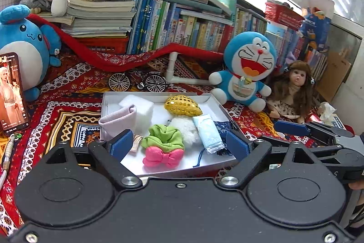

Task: Organize soft objects
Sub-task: 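Lift both open tools away from the box, then move the left tool to the beige tag while the right tool approaches the white tissue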

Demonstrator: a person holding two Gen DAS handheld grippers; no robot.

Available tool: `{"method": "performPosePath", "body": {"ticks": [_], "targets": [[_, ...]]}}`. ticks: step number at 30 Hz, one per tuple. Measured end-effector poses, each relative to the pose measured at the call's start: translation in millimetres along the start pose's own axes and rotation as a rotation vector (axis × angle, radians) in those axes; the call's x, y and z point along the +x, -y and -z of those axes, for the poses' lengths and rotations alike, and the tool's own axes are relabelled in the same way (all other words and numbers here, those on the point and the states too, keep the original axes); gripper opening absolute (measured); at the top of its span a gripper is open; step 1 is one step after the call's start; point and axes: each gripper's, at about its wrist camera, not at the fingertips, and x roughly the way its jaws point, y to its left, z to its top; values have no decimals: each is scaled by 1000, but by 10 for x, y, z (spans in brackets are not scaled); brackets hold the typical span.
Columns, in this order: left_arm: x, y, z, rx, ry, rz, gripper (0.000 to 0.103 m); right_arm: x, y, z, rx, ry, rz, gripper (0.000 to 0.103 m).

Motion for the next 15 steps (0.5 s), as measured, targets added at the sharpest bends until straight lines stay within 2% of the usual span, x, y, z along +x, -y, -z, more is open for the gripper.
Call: {"method": "performPosePath", "body": {"ticks": [5,10,15], "targets": [[-193,96,177,43,50,-10,90,-157,-53,123,-29,21,11,86],[-331,140,357,36,68,4,91,-281,-79,245,-55,37,23,88],[-452,190,580,66,100,-27,92,-381,-95,399,-61,54,42,88]]}}
